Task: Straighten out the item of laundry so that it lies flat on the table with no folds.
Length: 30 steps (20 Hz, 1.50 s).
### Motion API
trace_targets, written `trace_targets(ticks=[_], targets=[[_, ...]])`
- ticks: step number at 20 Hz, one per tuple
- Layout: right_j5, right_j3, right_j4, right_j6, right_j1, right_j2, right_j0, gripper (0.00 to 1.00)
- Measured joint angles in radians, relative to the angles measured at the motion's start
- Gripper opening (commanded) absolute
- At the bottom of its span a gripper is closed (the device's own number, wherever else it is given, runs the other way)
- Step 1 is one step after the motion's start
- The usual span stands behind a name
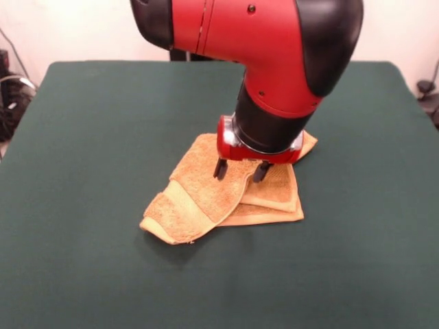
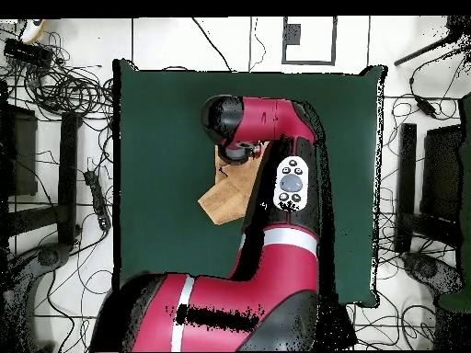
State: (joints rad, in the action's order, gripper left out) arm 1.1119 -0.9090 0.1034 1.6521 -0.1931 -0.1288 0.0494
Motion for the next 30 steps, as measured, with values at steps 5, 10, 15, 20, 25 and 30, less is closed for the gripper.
trace_targets(ticks=[5, 10, 15, 20, 25, 30], targets=[[-0.040, -0.046, 0.001, 0.000, -0.018, 0.001, -0.006, 1.00], [-0.071, -0.064, 0.001, 0.000, -0.029, 0.002, -0.009, 1.00], [-0.112, -0.079, -0.020, 0.000, -0.038, 0.003, -0.010, 1.00], [-0.138, -0.080, -0.028, 0.000, -0.038, 0.004, -0.016, 1.00], [-0.155, -0.079, -0.028, 0.000, -0.037, 0.004, -0.020, 1.00], [-0.162, -0.080, -0.027, 0.000, -0.037, 0.004, -0.020, 1.00]])
